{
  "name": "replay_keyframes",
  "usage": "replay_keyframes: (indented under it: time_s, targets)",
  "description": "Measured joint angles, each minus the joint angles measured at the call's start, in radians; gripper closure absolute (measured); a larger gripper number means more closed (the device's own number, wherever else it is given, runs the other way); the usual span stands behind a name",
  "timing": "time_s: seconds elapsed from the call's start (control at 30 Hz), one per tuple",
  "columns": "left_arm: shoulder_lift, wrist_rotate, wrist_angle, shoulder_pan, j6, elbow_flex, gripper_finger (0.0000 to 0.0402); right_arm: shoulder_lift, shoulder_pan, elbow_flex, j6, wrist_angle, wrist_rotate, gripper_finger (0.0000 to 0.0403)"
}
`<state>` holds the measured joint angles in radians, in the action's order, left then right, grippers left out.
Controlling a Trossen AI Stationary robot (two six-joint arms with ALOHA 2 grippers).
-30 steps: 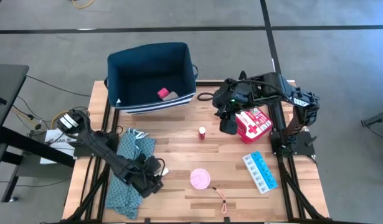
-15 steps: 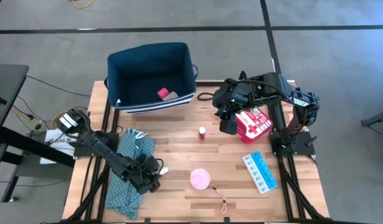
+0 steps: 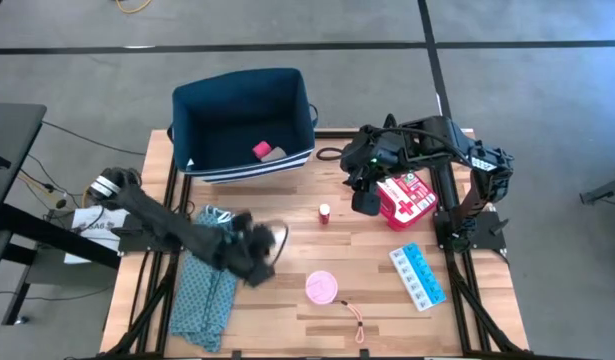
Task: Pick & place medical supplies in basket/bin
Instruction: Put the rolled gauze into theblue bin
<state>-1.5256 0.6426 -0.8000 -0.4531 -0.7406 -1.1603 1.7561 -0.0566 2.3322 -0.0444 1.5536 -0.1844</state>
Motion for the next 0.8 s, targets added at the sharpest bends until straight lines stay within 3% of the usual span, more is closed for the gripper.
replay_keyframes:
  time_s: [0.1, 0.2, 0.27, 0.37, 0.53, 0.8]
  targets:
    - [0.042, 0.157, -0.256, 0.104, 0.131, -0.207, 0.0374, 0.000, 0.000, 0.000, 0.000, 0.000, 0.000, 0.0273]
    - [0.079, 0.318, -0.397, 0.235, 0.252, -0.399, 0.0374, 0.000, 0.000, 0.000, 0.000, 0.000, 0.000, 0.0273]
    - [0.095, 0.328, -0.441, 0.347, 0.316, -0.500, 0.0374, 0.000, 0.000, 0.000, 0.000, 0.000, 0.000, 0.0273]
    - [0.119, 0.198, -0.488, 0.547, 0.339, -0.578, 0.0370, 0.000, 0.000, 0.000, 0.000, -0.001, 0.000, 0.0273]
    - [0.133, -0.018, -0.534, 0.837, 0.356, -0.525, 0.0367, 0.000, 0.000, 0.000, 0.000, -0.024, 0.000, 0.0273]
    - [0.122, -0.108, -0.324, 1.050, 0.522, -0.299, 0.0364, 0.049, -0.002, 0.001, 0.009, -0.009, 0.000, 0.0273]
